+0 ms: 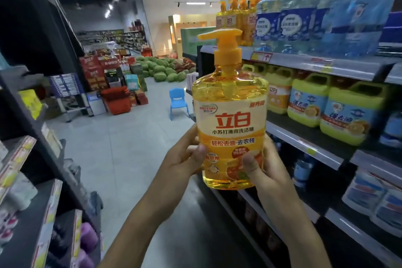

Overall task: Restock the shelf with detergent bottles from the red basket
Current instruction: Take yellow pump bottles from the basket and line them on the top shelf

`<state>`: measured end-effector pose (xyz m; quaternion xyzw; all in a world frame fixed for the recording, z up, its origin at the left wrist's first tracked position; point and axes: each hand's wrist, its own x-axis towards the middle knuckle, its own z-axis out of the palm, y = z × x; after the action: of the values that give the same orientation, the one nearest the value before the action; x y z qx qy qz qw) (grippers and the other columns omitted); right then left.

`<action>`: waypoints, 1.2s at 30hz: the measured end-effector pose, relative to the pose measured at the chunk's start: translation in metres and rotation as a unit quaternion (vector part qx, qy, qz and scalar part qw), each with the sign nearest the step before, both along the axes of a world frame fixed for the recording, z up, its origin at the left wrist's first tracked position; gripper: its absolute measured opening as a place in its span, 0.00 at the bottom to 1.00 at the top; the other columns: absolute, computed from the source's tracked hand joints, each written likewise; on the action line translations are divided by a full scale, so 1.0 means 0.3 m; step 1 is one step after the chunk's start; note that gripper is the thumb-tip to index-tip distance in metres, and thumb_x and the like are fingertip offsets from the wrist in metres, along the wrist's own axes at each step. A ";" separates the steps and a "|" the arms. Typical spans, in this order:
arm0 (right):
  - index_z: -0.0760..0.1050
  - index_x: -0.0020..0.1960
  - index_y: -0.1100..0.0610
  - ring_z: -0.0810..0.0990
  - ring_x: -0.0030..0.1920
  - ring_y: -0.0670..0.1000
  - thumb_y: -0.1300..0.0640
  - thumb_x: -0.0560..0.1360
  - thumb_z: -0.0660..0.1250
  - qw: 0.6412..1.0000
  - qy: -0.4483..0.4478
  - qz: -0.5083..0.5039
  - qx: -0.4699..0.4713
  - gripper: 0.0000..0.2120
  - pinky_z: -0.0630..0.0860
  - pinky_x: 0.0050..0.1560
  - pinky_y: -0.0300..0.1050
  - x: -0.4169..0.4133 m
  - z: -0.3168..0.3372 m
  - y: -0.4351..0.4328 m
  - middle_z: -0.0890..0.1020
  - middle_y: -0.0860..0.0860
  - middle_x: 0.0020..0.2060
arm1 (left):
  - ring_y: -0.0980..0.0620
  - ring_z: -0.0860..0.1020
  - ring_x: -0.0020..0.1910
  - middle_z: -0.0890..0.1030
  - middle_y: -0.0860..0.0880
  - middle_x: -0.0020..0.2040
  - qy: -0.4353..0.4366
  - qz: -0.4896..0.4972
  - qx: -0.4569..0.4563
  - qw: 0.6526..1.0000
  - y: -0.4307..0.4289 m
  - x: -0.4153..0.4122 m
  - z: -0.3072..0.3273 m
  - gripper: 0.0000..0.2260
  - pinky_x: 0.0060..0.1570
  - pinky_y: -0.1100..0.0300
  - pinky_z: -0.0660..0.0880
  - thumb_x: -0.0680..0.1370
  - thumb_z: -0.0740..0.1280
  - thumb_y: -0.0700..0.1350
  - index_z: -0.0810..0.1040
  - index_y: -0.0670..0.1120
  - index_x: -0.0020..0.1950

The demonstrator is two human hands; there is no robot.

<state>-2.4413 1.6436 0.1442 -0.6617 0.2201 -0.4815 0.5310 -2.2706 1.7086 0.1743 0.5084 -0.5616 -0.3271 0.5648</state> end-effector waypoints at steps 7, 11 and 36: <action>0.65 0.74 0.40 0.80 0.61 0.40 0.25 0.65 0.66 1.000 0.010 0.023 0.012 0.42 0.78 0.53 0.32 0.273 0.033 -0.402 0.80 0.38 0.62 | 0.58 0.78 0.61 0.80 0.60 0.61 -0.050 0.049 0.028 0.997 -0.354 0.261 0.039 0.21 0.56 0.57 0.79 0.77 0.62 0.64 0.68 0.69 0.69; 0.66 0.71 0.40 0.81 0.58 0.37 0.25 0.64 0.66 0.999 0.019 0.048 0.010 0.39 0.77 0.50 0.28 0.489 0.042 -0.568 0.81 0.36 0.58 | 0.57 0.79 0.60 0.80 0.60 0.60 -0.056 0.091 0.025 0.994 -0.504 0.471 0.036 0.21 0.55 0.58 0.79 0.74 0.63 0.66 0.69 0.70 0.68; 0.73 0.68 0.49 0.85 0.56 0.49 0.41 0.74 0.66 0.963 0.072 -0.255 -0.049 0.25 0.82 0.55 0.55 1.023 0.245 -1.478 0.85 0.46 0.56 | 0.53 0.84 0.53 0.85 0.52 0.55 0.012 -0.249 -0.068 0.966 -1.776 1.087 0.193 0.21 0.46 0.63 0.80 0.76 0.62 0.49 0.71 0.52 0.70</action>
<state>-2.1344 1.2003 0.2178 -0.6424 0.3950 -0.5618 0.3401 -1.9445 1.1757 0.2323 0.3089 -0.6847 -0.4249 0.5053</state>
